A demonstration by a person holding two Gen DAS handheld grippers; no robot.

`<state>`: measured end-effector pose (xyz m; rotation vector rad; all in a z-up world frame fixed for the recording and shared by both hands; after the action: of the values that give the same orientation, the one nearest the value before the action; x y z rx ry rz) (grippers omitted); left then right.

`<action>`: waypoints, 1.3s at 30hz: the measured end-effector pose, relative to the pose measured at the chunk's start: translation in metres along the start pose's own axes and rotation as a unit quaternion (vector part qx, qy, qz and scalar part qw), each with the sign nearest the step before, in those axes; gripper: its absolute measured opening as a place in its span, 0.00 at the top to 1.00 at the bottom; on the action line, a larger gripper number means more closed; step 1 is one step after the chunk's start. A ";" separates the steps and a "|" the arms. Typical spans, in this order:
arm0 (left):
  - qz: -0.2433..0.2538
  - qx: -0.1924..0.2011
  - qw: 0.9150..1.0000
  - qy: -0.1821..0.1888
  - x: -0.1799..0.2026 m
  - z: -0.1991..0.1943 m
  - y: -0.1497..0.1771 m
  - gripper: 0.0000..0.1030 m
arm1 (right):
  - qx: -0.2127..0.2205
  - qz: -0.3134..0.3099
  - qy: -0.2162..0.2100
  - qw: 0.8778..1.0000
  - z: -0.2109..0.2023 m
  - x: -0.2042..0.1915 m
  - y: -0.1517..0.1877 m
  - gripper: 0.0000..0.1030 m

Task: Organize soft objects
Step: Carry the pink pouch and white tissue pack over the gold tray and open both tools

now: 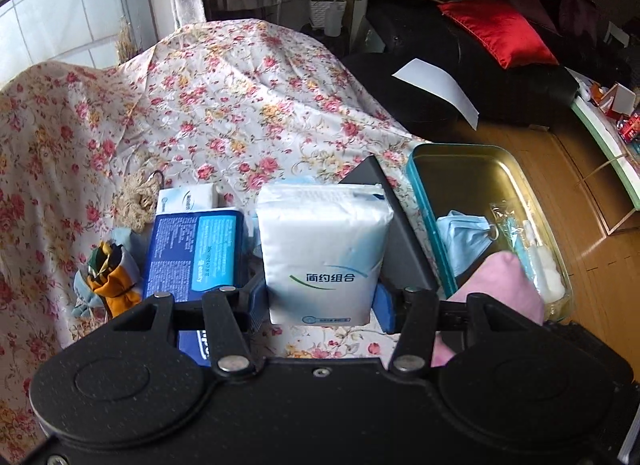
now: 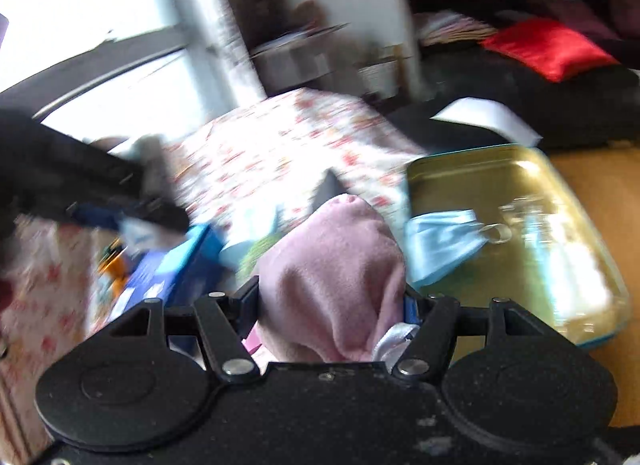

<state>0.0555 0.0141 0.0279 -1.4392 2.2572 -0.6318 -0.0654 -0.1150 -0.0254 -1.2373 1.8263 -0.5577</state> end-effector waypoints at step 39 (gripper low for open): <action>0.106 0.015 0.994 0.032 0.176 0.054 -0.090 0.51 | 0.065 0.181 0.150 0.970 0.017 0.101 -0.023 0.36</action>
<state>0.0811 -0.1893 0.0192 -1.1604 2.3970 -0.6479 -0.0550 -0.2146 -0.0570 -0.7343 2.1657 -0.6696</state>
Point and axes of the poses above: each gripper's, at about its wrist camera, not at the fingertips, and z roughly the way its jaws point, x to its right, y to its underside, the point moved 3 cm from there along z, roughly the way its jaws point, and after that the axes turned 10 degrees about -y, right-handed, at the moved point
